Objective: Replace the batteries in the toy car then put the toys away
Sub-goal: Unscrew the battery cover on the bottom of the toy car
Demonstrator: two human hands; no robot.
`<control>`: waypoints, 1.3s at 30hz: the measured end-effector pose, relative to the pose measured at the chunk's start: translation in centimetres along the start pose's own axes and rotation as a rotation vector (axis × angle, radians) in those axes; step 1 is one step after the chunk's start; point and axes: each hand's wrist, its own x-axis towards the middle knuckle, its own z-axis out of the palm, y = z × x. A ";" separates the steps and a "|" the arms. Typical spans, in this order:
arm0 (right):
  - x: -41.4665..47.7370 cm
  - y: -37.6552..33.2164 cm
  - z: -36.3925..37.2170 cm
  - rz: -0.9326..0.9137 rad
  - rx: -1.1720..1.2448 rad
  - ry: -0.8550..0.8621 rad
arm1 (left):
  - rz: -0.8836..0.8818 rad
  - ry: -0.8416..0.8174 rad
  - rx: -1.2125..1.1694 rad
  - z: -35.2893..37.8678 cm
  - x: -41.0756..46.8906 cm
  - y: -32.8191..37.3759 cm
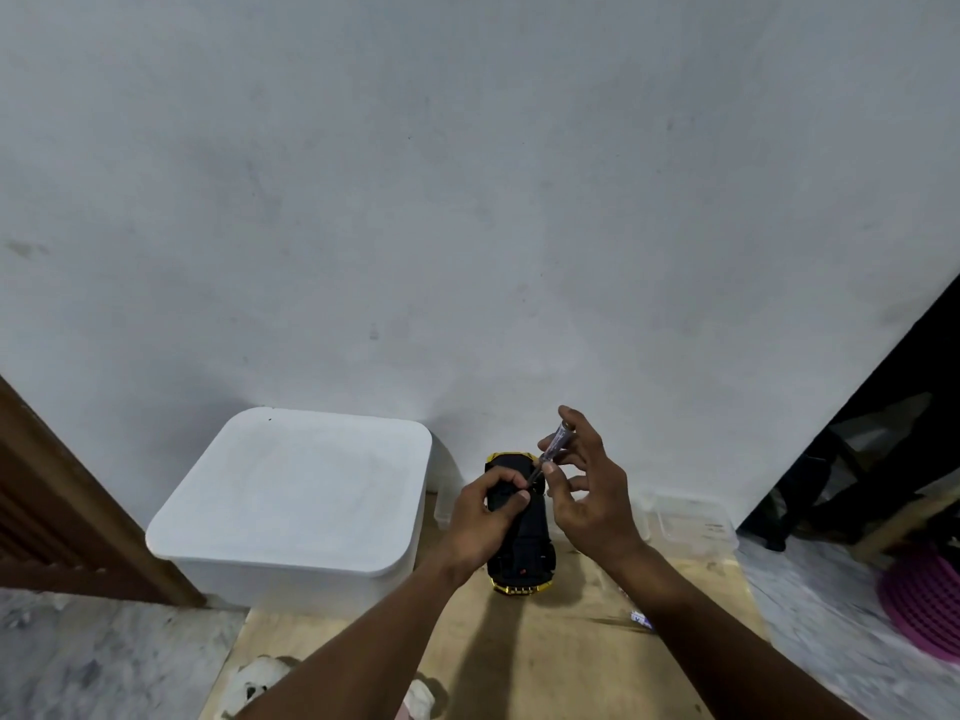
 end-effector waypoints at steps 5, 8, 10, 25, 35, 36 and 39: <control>0.7 0.1 0.1 0.002 0.001 -0.011 | -0.011 0.019 0.003 -0.1 0.5 0.2; 1.3 0.1 0.2 -0.029 -0.052 0.063 | -0.034 0.024 0.036 -0.2 0.8 0.2; 1.6 0.3 0.4 -0.044 -0.096 0.088 | -0.051 0.042 0.027 -0.1 1.1 0.2; 2.2 0.2 2.4 -0.050 -0.046 0.211 | -0.096 0.066 -0.011 -0.8 1.3 -0.4; 2.4 -0.9 3.9 -0.070 -0.054 0.215 | -0.095 0.030 0.058 -1.4 1.4 -0.3; 2.5 -1.1 4.0 -0.095 -0.059 0.237 | -0.100 0.031 0.067 -1.4 1.5 -0.4; 3.3 -0.9 4.3 -0.110 -0.113 0.307 | -0.110 0.042 0.046 -1.2 1.4 -0.2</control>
